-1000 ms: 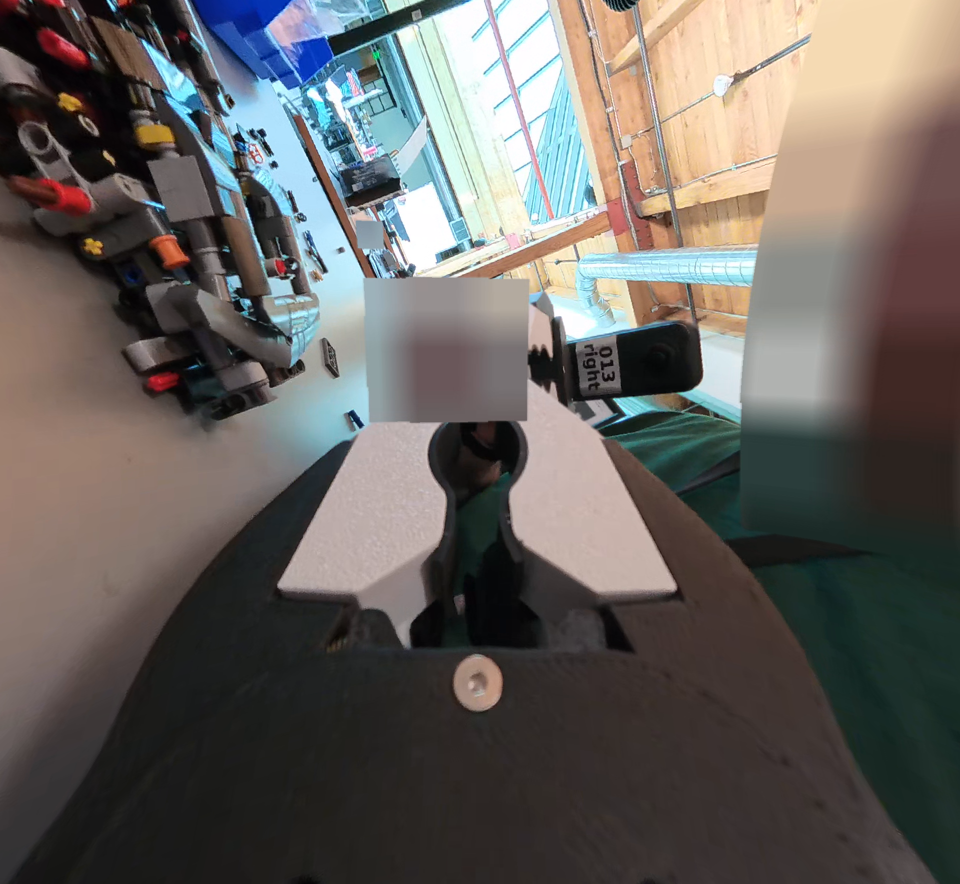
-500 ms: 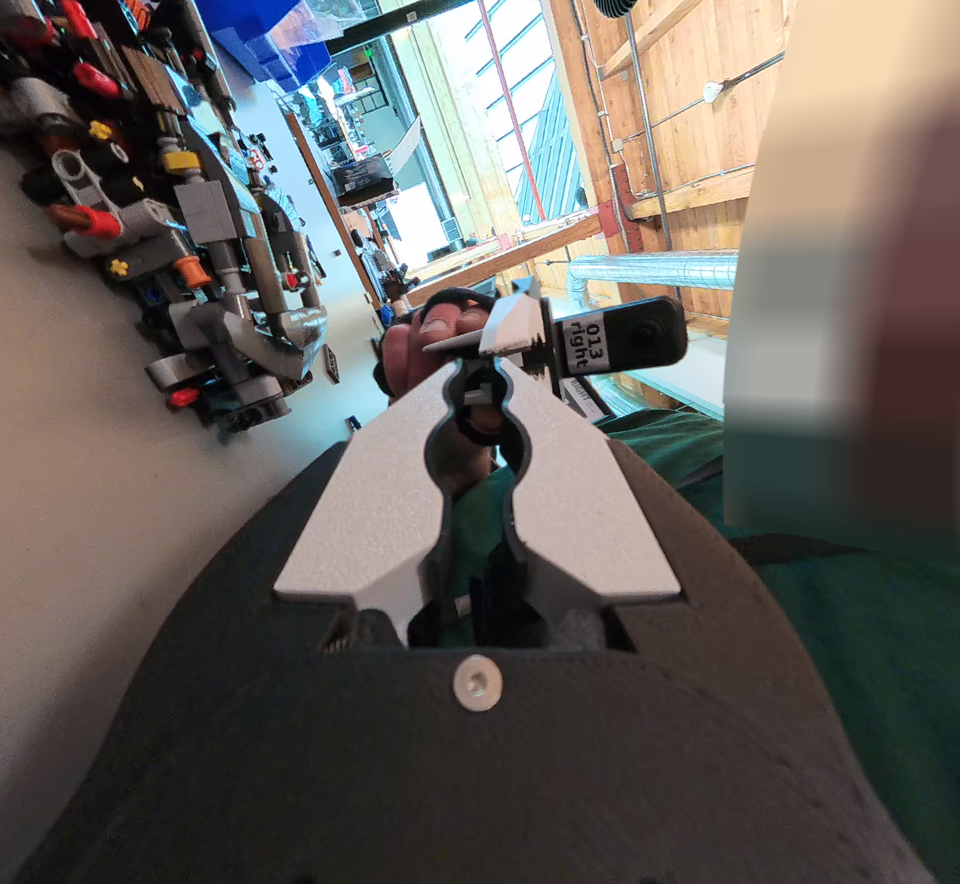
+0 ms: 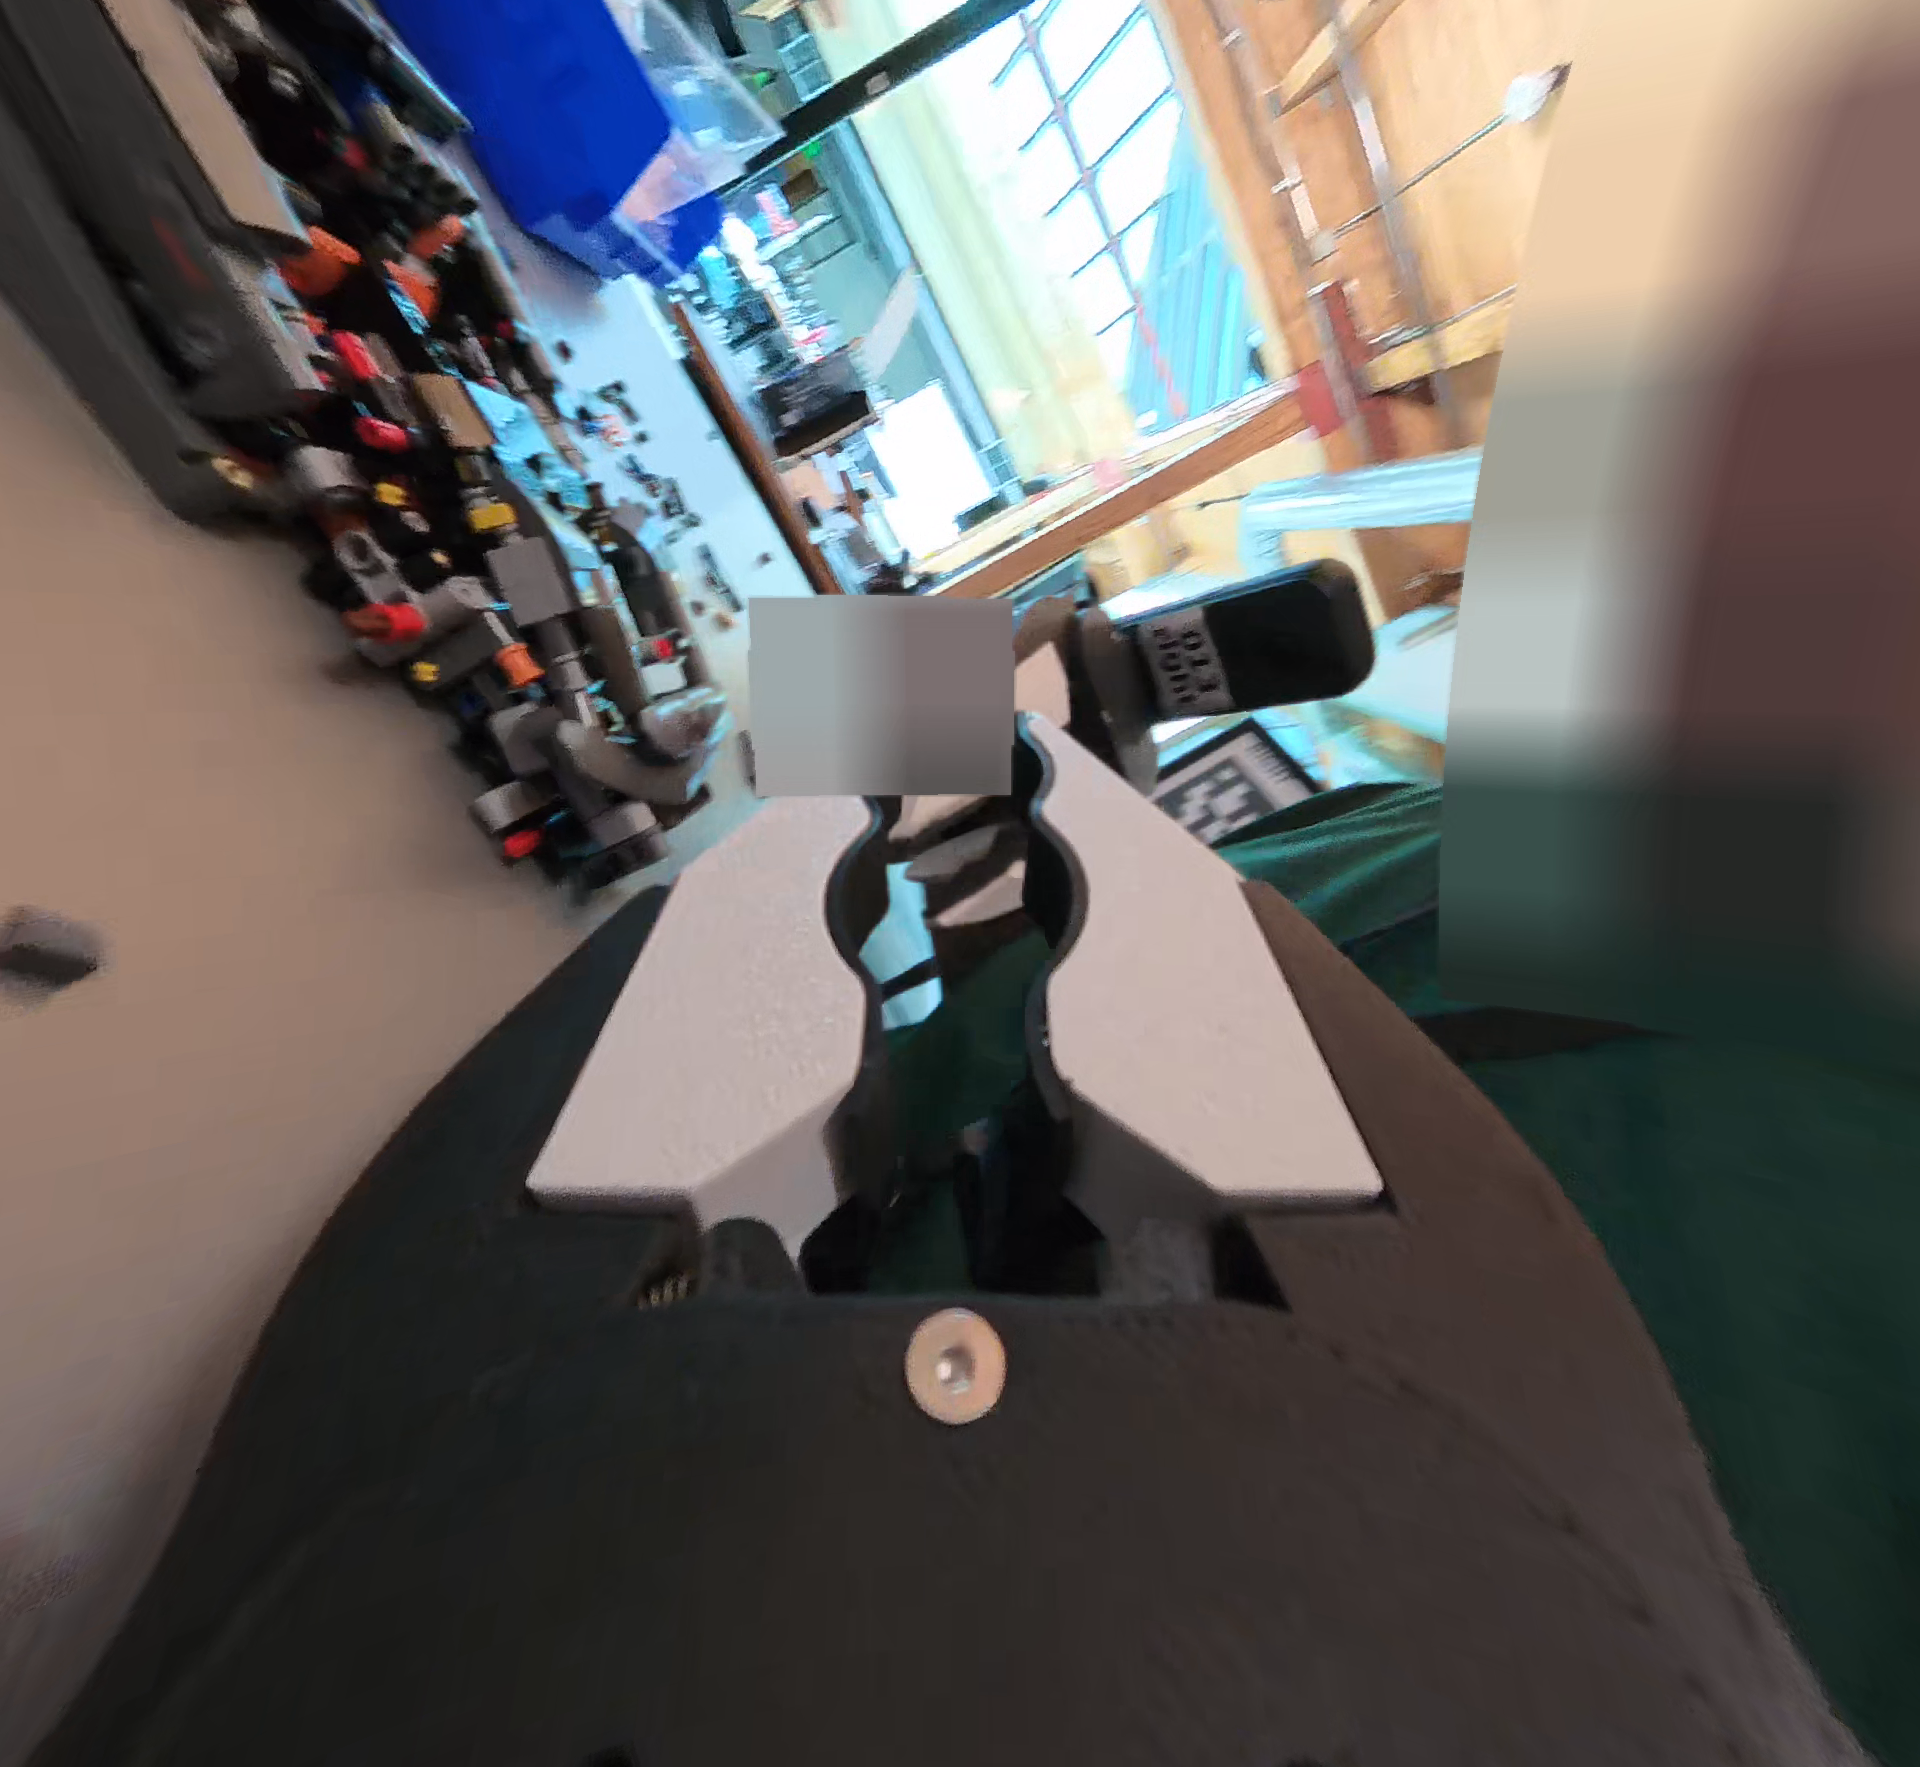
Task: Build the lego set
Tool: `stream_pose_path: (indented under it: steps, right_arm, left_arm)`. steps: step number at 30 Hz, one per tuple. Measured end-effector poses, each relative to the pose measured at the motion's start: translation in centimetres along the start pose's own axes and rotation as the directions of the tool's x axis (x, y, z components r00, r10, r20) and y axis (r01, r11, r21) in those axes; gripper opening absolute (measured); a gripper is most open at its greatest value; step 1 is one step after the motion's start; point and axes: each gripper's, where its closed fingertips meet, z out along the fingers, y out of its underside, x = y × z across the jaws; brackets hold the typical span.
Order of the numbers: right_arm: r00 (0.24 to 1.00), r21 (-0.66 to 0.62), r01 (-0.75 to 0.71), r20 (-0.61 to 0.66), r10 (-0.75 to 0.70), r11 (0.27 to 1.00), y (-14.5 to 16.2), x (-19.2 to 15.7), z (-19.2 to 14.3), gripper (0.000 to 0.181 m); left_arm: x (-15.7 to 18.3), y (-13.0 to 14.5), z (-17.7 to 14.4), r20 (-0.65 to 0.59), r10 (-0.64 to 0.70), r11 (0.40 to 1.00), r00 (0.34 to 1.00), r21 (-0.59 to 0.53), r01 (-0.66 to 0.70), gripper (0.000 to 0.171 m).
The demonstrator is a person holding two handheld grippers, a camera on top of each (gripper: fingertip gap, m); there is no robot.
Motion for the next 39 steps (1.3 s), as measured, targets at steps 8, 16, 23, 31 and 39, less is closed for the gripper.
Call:
stream_pose_path:
  steps: [8, 16, 23, 31, 39]
  right_arm:
    - [0.997, -0.063, -0.04, 0.057, 0.043, 0.997, 1.9, -1.5, 0.5, 0.012]
    - [0.999, -0.073, -0.029, 0.011, 0.03, 0.997, 2.4, -1.5, -1.2, 0.008]
    - [0.998, -0.065, -0.047, -0.033, 0.045, 0.997, 2.5, -1.9, -2.3, 0.007]
    - [0.996, -0.078, -0.055, -0.071, 0.049, 0.995, 3.3, -1.9, -3.1, 0.006]
    - [0.987, -0.05, -0.031, -0.158, 0.023, 0.998, 3.4, -1.6, -3.9, 0.015]
  left_arm:
    - [-2.9, 6.7, -4.3, 0.317, 0.53, 0.793, 0.787, -0.515, -0.327, 0.026]
    - [-5.6, 10.5, -4.1, 0.125, 0.856, 0.381, 0.502, -0.809, -0.448, 0.035]
    - [-6.1, 10.7, -3.4, 0.07, 0.88, 0.315, 0.47, -0.827, -0.466, 0.007]
    - [-6.6, 10.2, -2.1, 0.153, 0.882, 0.375, 0.446, -0.801, -0.466, 0.004]
    - [-4.8, 8.4, 0.6, 0.274, 0.77, 0.594, 0.577, -0.64, -0.488, 0.003]
